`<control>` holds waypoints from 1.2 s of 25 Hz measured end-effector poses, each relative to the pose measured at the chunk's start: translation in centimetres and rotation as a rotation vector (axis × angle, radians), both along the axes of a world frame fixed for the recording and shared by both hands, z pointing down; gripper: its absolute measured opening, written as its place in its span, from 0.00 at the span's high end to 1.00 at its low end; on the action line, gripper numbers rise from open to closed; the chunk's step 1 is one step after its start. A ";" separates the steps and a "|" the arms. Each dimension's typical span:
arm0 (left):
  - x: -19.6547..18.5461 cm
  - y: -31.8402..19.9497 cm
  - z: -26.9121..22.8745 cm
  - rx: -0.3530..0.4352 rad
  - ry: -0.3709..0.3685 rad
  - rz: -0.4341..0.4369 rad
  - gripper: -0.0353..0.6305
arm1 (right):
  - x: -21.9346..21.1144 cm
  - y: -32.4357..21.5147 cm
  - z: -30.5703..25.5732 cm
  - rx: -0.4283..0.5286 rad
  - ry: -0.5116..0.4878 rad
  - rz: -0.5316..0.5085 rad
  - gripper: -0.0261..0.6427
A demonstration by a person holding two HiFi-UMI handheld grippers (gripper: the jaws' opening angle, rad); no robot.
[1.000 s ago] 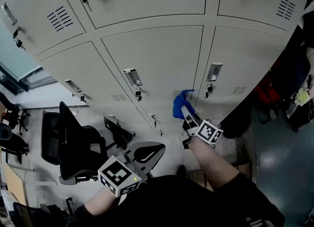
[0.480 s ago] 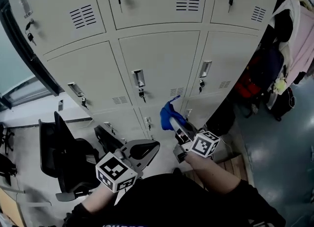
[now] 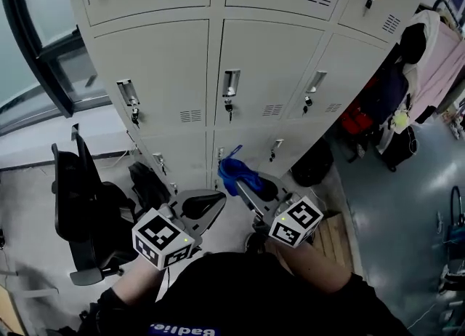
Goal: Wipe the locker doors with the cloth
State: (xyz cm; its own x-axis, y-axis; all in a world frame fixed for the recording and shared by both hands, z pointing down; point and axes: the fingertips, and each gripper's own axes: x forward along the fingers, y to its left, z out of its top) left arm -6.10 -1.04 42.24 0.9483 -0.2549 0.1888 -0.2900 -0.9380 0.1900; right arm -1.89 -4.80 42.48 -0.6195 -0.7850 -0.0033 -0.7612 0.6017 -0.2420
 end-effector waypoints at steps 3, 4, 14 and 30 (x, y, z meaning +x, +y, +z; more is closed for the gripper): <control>-1.4 0.6 -0.2 0.010 0.010 -0.010 0.94 | -2.1 1.5 -0.9 0.058 0.111 -0.028 0.81; -1.8 0.7 -0.4 0.017 0.014 -0.014 0.94 | -2.7 1.8 -1.3 0.074 0.129 -0.038 0.81; -3.1 2.3 -1.6 0.036 0.024 -0.037 0.94 | -4.9 4.0 -2.8 0.133 0.181 -0.074 0.81; -3.1 3.1 -1.9 0.034 0.016 -0.017 0.94 | -5.1 4.9 -1.9 0.109 0.155 -0.063 0.81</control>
State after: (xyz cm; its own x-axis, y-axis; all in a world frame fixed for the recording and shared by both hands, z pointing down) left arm -9.21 2.11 40.39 0.9467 -0.2766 0.1650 -0.3028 -0.9390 0.1630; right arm -6.98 0.06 40.56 -0.6670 -0.7449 0.0129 -0.7443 0.6655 -0.0551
